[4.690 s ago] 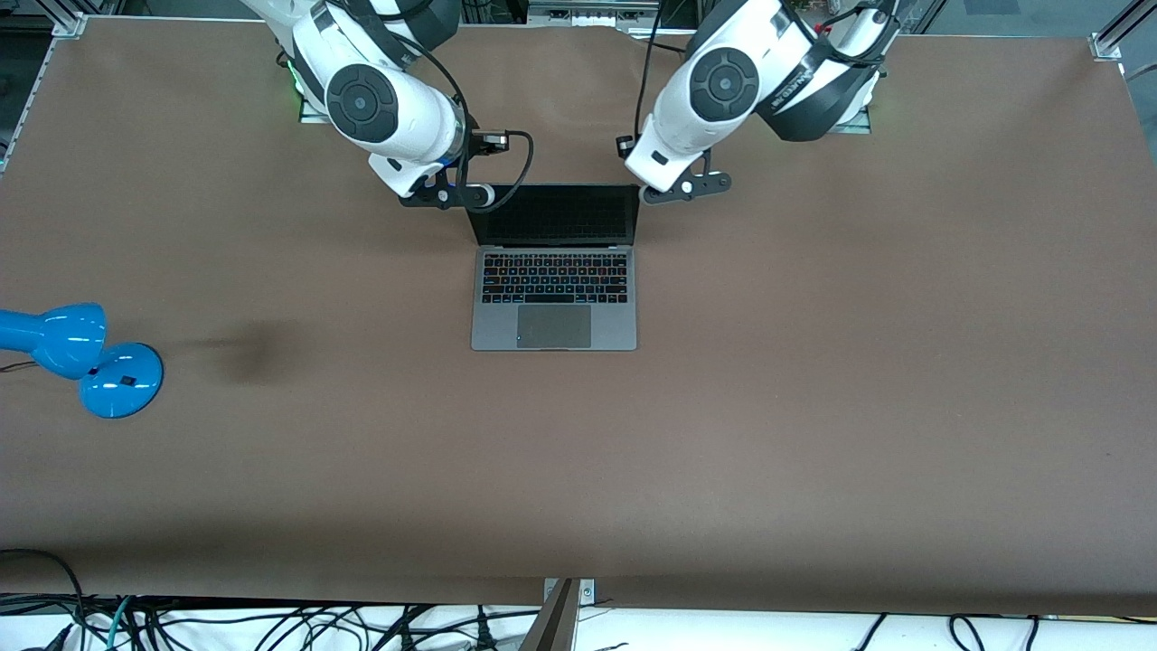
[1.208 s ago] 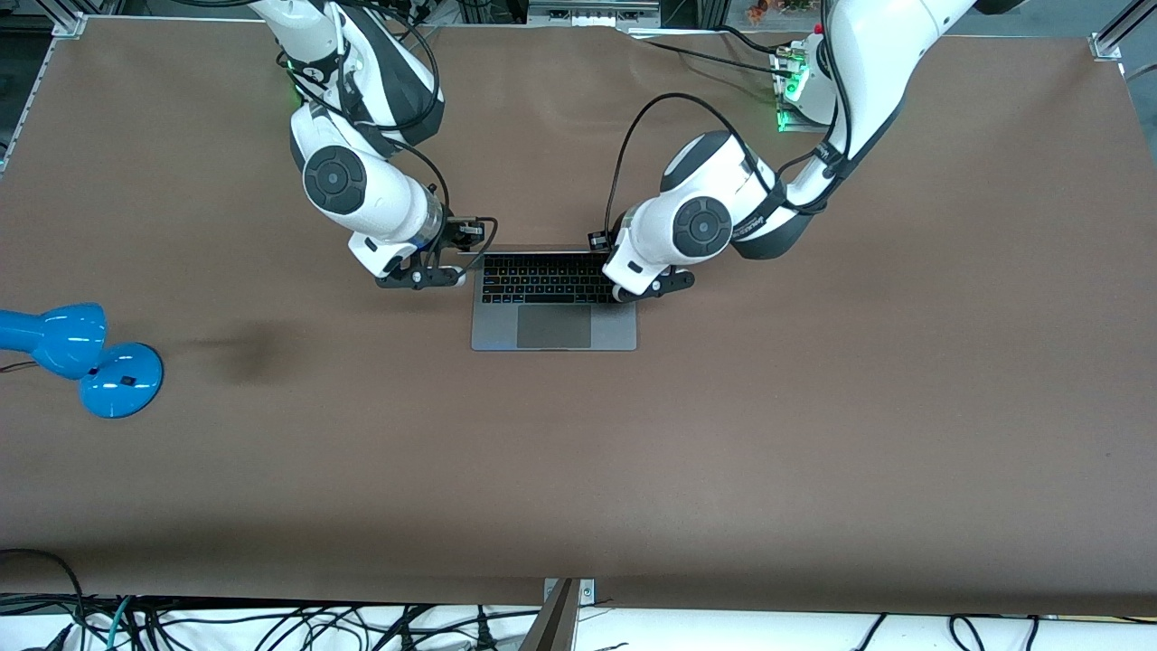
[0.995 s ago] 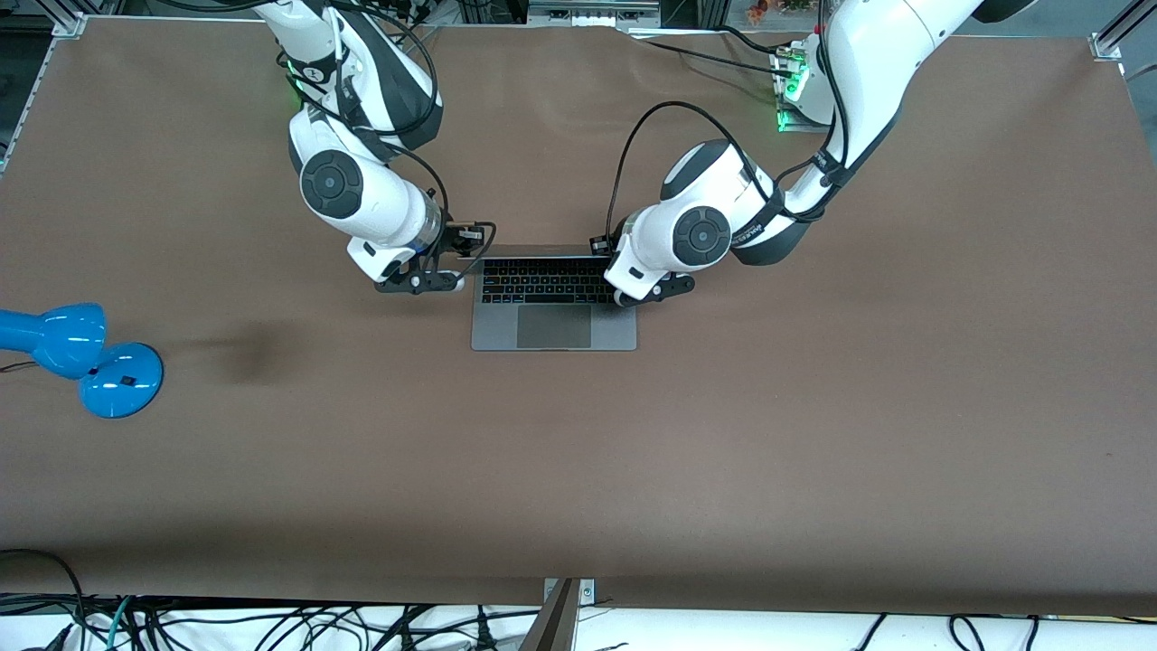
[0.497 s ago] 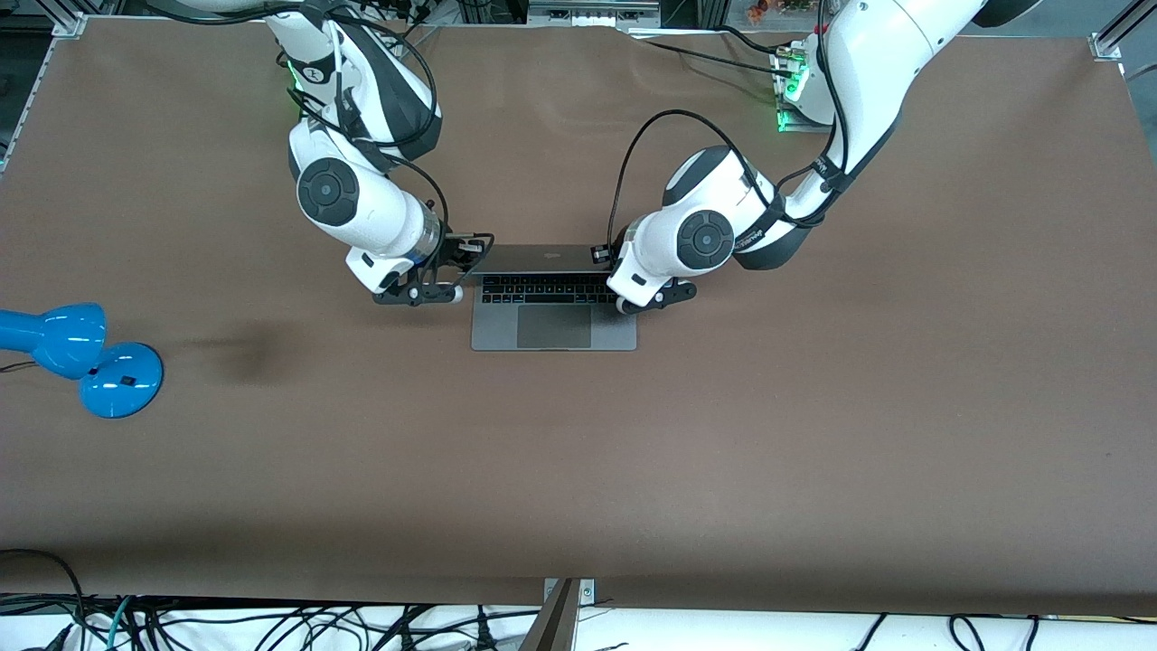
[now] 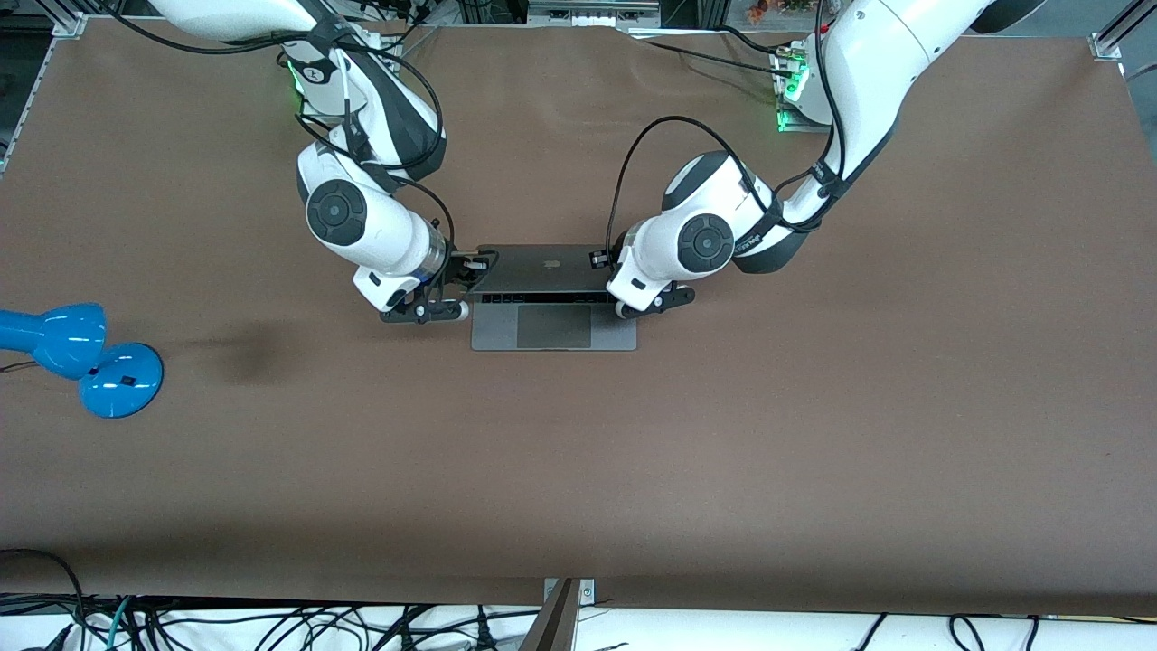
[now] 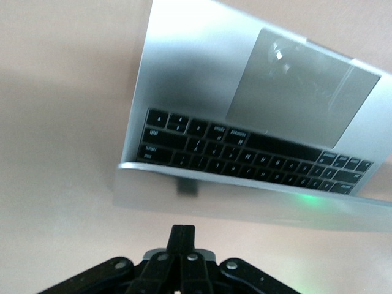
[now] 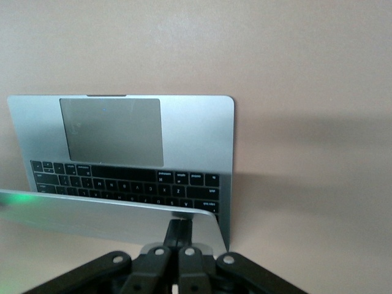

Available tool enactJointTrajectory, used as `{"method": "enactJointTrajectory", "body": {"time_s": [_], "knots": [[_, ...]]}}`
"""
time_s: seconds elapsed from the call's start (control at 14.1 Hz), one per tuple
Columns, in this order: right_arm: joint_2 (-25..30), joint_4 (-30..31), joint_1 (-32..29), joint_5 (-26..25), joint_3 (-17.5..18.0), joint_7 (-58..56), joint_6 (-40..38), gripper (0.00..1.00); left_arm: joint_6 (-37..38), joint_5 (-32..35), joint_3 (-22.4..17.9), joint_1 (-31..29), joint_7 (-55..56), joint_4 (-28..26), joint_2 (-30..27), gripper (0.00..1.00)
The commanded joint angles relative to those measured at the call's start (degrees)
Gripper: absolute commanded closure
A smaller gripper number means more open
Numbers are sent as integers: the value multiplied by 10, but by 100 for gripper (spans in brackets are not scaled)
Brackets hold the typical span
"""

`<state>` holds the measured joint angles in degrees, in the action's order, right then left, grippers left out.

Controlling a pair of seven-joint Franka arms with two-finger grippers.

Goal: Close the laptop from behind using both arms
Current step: 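Press the screen down onto the keyboard with both grippers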

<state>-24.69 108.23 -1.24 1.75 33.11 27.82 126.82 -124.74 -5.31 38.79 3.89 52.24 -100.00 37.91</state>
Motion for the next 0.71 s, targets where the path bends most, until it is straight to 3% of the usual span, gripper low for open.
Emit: {"method": "enactJointTrajectory", "body": {"time_s": [0.0,0.28,0.64], "knots": [[-31,-35,18,-18,-15,-5,2,100,-2,33,-1,8,1,28,29,100],[-62,-68,64,-19,-58,-3,2,100,-3,35,-2,9,0,29,37,100],[-87,-76,66,-55,-61,-7,24,100,-15,45,-22,26,0,36,55,100]]}}
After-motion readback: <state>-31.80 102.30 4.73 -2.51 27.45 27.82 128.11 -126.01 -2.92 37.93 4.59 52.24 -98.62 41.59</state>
